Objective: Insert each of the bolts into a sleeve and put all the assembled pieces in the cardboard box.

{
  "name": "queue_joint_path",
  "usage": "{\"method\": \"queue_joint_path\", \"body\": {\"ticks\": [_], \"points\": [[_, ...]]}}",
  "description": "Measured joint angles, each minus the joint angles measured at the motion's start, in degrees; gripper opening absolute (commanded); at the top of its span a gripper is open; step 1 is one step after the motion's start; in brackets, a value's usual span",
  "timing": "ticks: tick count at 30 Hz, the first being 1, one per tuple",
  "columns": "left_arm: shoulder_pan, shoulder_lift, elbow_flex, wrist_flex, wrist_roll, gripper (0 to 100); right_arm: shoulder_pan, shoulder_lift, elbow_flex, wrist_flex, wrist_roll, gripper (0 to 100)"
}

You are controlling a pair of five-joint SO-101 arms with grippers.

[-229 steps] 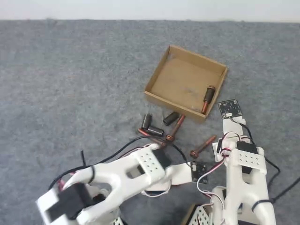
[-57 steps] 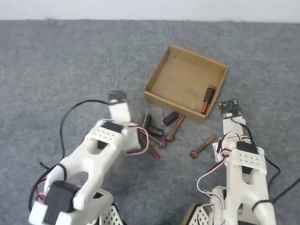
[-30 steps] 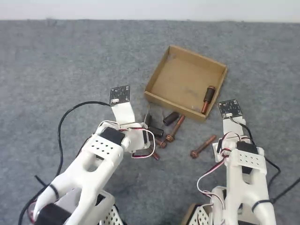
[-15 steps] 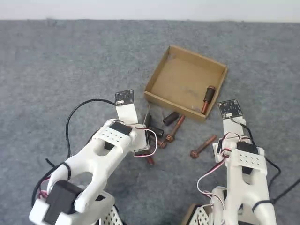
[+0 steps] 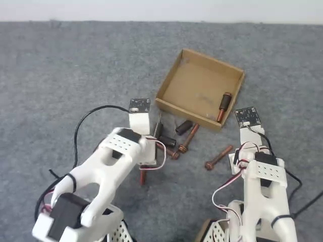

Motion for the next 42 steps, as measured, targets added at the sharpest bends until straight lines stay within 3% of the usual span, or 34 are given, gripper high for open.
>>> {"method": "queue_joint_path", "body": {"ticks": [7, 14, 20, 34, 42], "points": [[-12.13, 0.09, -3.52, 0.7, -9.49, 1, 0.0, 0.0, 0.0, 0.0, 0.0, 0.6], [-24.44, 0.18, -4.22, -4.13, -11.43, 1, 0.0, -0.09, 0.0, 0.0, 0.0, 0.6], [-25.32, 1.14, -4.22, -4.31, -11.43, 1, 0.0, -0.18, 0.0, -3.25, 0.0, 0.6], [-25.14, 1.14, -4.22, -4.31, -11.43, 1, -9.85, -0.18, 0.0, -37.98, 0.0, 0.6], [-25.23, 1.14, -4.22, -4.31, -11.43, 1, -14.42, -0.18, 0.0, -47.91, 0.0, 0.6]]}}
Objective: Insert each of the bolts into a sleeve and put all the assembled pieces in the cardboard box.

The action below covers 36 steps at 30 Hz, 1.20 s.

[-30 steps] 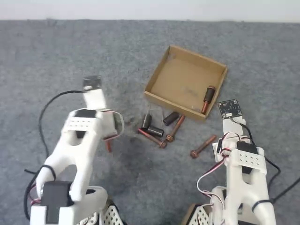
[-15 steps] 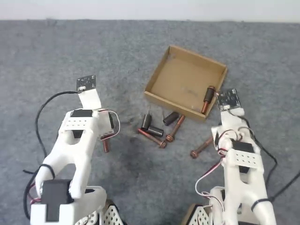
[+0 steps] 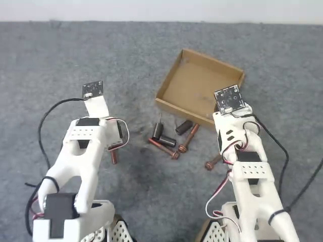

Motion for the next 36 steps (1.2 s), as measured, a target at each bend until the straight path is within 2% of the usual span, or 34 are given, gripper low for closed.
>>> {"method": "queue_joint_path", "body": {"ticks": [8, 17, 21, 27, 32, 36], "points": [[-0.09, 0.0, 0.0, 0.0, 0.0, 1, -4.66, 1.58, 4.4, -17.67, 0.0, 0.6], [-0.09, 0.0, 0.0, 0.0, 0.0, 1, -9.41, 17.49, 4.57, -37.71, -0.26, 0.6], [-0.09, 0.0, 0.0, 0.0, 0.0, 1, -11.08, 25.32, 3.87, -43.43, -8.35, 0.6], [-0.09, 0.0, 0.0, 0.0, 0.0, 1, -14.68, 34.46, -2.46, -44.84, -22.15, 0.6], [-0.09, 0.0, 0.0, 0.0, 0.0, 1, -20.13, 39.21, -6.51, -44.84, -29.27, 0.6], [-0.09, 0.0, 0.0, -0.18, 0.0, 1, -24.62, 40.97, -7.03, -44.84, -30.86, 0.6]]}}
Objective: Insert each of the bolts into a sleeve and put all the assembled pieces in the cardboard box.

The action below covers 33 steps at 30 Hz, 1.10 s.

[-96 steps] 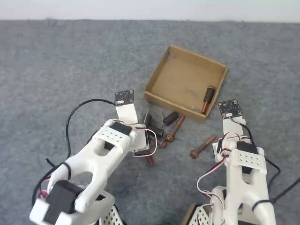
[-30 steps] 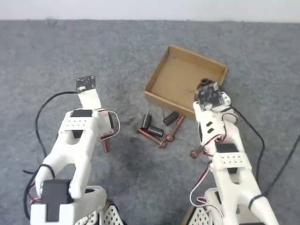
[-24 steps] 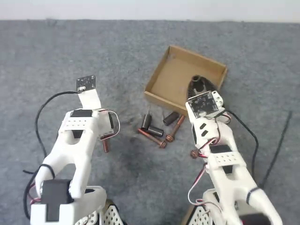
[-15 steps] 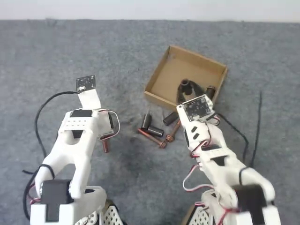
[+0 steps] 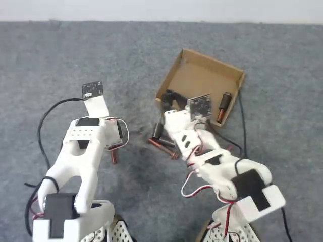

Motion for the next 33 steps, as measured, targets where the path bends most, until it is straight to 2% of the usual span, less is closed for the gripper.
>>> {"method": "queue_joint_path", "body": {"ticks": [4, 10, 21, 28, 33], "points": [[0.0, 0.0, 0.0, -0.18, 0.0, 1, -1.85, 0.09, 0.26, -2.11, -0.09, 0.6], [0.0, 0.0, 0.0, -0.18, 0.0, 1, -3.69, 0.09, 7.82, -13.54, -0.09, 0.6], [0.0, 0.0, 0.0, -0.18, 0.0, 1, -3.78, 0.09, 17.67, -25.05, -0.09, 0.6], [0.0, 0.0, 0.0, -0.18, 0.0, 1, -3.78, 0.09, 21.98, -25.93, 6.24, 0.6], [0.0, 0.0, 0.0, -0.18, 0.0, 1, -3.78, 4.31, 19.96, -26.02, 7.03, 0.6]]}}
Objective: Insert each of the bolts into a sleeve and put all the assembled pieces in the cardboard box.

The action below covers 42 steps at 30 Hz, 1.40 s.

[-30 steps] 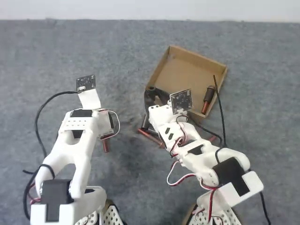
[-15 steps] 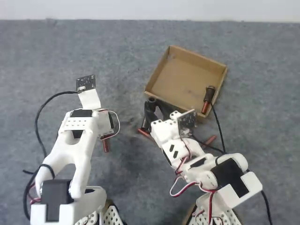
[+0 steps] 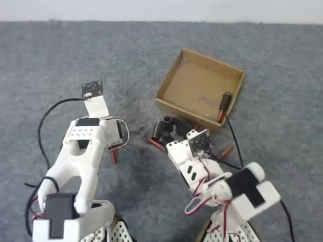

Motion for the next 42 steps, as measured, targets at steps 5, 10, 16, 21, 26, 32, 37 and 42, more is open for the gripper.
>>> {"method": "queue_joint_path", "body": {"ticks": [5, 10, 16, 21, 26, 32, 37, 42], "points": [[0.0, 0.0, 0.0, 0.0, 0.0, 1, 0.0, 11.6, -5.98, -8.62, 0.35, 0.6], [0.0, 0.0, 0.0, 0.0, 0.0, 1, -0.09, 21.89, -7.65, -22.68, 0.79, 0.6], [0.0, 0.0, 0.0, 0.0, 0.0, 1, -2.2, 22.15, -3.87, -24.97, 0.79, 0.6], [0.0, 0.0, 0.0, 0.0, 0.0, 1, -2.37, 18.37, 1.58, -25.23, 0.79, 0.6], [0.0, 0.0, 0.0, 0.0, 0.0, 1, -2.55, 15.56, 4.4, -25.23, 0.79, 0.6], [1.58, 0.0, 0.0, 0.0, 0.0, 1, -2.9, 15.38, 4.75, -25.23, 0.79, 0.6], [3.78, 0.0, -0.18, 0.0, -0.09, 1, -3.52, 15.38, 4.75, -25.23, 0.79, 0.6], [6.15, 0.09, -4.57, 0.0, -0.26, 1, -4.4, 15.38, 4.75, -24.26, 0.88, 0.6]]}}
